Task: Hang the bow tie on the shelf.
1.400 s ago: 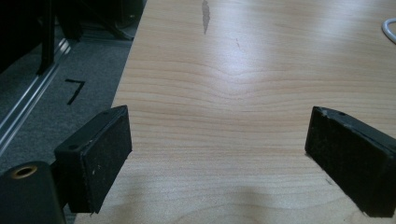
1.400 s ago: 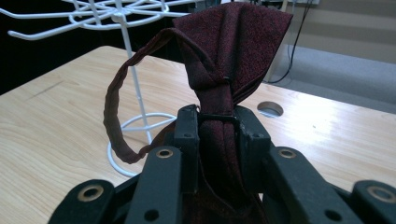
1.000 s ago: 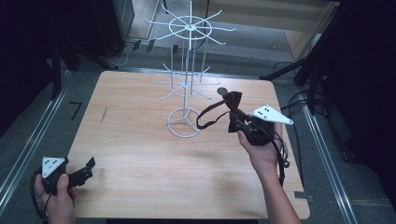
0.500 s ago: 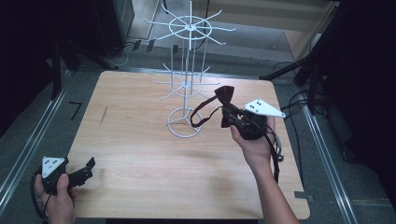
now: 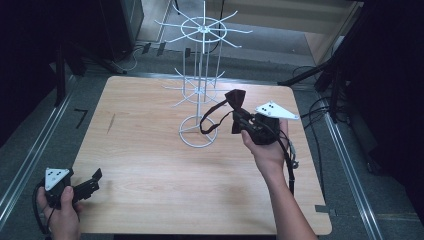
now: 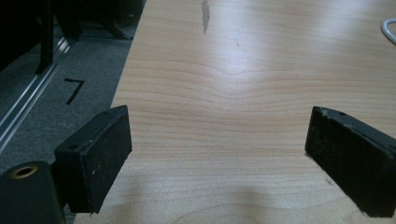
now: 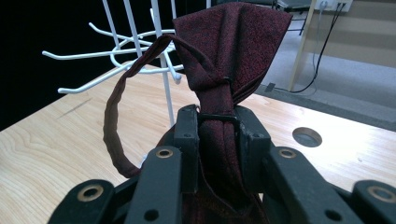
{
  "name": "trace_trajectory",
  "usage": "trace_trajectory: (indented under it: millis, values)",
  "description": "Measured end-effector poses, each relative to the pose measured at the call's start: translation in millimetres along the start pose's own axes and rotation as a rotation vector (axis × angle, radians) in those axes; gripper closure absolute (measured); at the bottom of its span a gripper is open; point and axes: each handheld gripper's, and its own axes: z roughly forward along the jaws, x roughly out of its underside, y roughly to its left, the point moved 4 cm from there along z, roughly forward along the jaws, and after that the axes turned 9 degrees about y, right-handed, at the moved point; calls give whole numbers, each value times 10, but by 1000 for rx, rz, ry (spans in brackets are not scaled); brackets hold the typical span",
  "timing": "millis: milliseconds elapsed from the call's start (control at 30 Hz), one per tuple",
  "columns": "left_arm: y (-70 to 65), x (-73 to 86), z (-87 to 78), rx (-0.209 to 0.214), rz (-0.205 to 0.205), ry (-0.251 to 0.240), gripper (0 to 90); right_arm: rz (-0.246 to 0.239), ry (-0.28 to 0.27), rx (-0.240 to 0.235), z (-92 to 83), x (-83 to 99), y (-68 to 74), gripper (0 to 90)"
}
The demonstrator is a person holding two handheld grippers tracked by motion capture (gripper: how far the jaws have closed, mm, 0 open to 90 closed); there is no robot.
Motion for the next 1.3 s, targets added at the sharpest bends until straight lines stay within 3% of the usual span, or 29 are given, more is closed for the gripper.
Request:
trace_trajectory:
  millis: [1300]
  values:
    - [-3,-1,0,1,0,2,79,11,80,-19,400,214,110,745]
